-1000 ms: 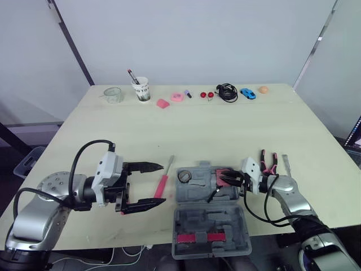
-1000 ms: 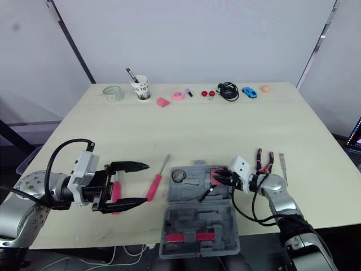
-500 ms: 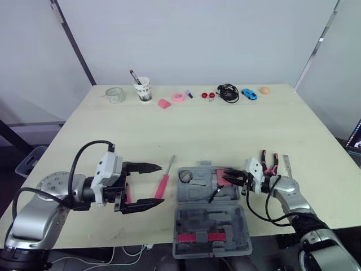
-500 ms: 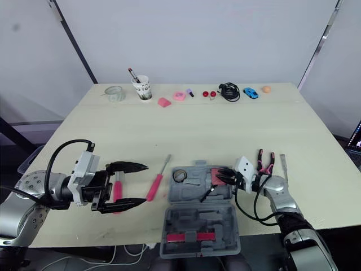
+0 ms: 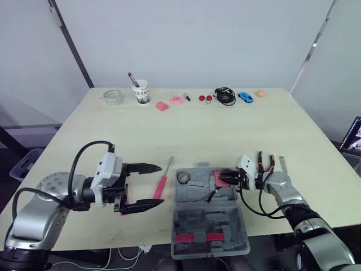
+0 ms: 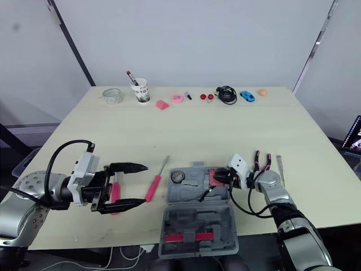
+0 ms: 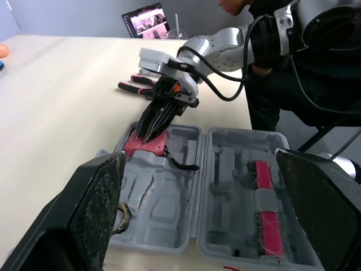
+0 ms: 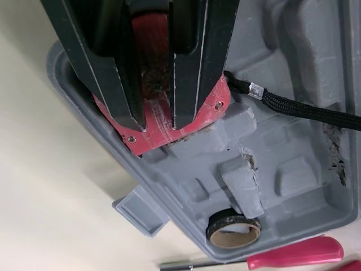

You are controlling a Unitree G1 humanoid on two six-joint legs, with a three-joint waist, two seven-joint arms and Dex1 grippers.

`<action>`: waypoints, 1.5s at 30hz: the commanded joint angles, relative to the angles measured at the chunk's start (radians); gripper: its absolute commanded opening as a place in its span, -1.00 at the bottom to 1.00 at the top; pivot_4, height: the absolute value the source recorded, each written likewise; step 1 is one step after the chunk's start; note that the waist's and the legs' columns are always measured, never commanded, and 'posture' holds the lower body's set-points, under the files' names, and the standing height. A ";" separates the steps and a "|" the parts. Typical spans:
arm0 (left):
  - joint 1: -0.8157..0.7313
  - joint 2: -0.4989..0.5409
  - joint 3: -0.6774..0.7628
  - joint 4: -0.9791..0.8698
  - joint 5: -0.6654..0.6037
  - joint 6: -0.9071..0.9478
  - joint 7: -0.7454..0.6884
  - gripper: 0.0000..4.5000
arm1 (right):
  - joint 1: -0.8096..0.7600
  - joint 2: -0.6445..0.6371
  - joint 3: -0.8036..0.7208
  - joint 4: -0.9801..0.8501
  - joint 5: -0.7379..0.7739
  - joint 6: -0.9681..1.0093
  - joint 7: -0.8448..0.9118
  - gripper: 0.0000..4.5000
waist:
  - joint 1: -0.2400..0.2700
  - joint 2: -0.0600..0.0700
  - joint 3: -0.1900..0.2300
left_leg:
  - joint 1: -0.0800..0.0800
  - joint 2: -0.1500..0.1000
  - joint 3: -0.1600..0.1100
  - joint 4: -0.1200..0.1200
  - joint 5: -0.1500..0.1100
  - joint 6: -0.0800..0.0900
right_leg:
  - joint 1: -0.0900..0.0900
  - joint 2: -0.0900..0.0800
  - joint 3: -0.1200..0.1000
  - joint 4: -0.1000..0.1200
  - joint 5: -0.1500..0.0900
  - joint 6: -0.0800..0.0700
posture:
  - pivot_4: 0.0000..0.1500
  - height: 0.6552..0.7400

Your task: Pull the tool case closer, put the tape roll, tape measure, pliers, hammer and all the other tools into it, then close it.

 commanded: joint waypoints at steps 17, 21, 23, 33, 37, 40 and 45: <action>0.178 -0.188 0.198 -0.053 -0.021 0.004 0.354 1.00 | 0.333 -0.057 -0.205 -0.590 0.158 -0.055 -0.228 -0.67 | 0.005 0.014 0.009 | -0.004 -0.001 -0.003 -0.001 0.000 0.000 | -0.002 -0.001 -0.001 -0.001 0.000 0.000 | 1.00 1.00; 0.234 -0.228 0.230 -0.041 -0.007 -0.010 0.407 1.00 | 0.431 -0.087 -0.289 -0.674 0.168 -0.046 -0.307 -0.67 | 0.005 0.013 0.009 | -0.004 0.000 -0.003 -0.001 0.000 0.000 | -0.002 -0.002 0.000 -0.002 0.000 0.001 | 1.00 1.00; 0.256 -0.247 0.243 -0.025 0.015 -0.031 0.428 1.00 | 0.476 -0.096 -0.337 -0.709 0.214 -0.018 -0.322 -0.67 | 0.005 0.013 0.010 | -0.004 -0.001 -0.003 -0.001 0.000 0.000 | -0.002 -0.002 0.000 -0.002 0.000 0.001 | 1.00 1.00; 0.439 -0.355 0.375 0.073 0.042 -0.117 0.497 1.00 | 0.876 -0.120 -0.571 -0.790 0.382 0.006 -0.298 -0.45 | 0.004 0.011 0.010 | -0.005 0.000 -0.004 -0.004 -0.001 0.001 | -0.003 -0.004 -0.001 -0.009 -0.002 0.003 | 1.00 1.00; 0.476 -0.386 0.391 0.108 0.042 -0.147 0.506 1.00 | 0.962 -0.110 -0.608 -0.781 0.406 -0.026 -0.267 0.29 | 0.003 0.011 0.010 | -0.005 0.001 -0.005 -0.004 -0.004 -0.003 | -0.003 -0.010 -0.002 -0.009 -0.003 0.006 | 1.00 1.00; 0.486 -0.405 0.405 0.119 0.042 -0.154 0.533 1.00 | 0.999 -0.100 -0.629 -0.780 0.427 -0.033 -0.257 0.86 | 0.004 0.011 0.011 | -0.006 0.001 -0.007 -0.005 -0.004 -0.004 | -0.003 -0.011 -0.003 -0.011 -0.003 0.006 | 1.00 1.00; 0.501 -0.423 0.404 0.142 0.045 -0.169 0.550 1.00 | 1.026 -0.092 -0.650 -0.751 0.448 -0.044 -0.245 0.97 | 0.005 0.011 0.011 | -0.006 0.001 -0.007 -0.008 -0.005 -0.004 | -0.003 -0.019 -0.008 -0.013 -0.003 0.006 | 1.00 1.00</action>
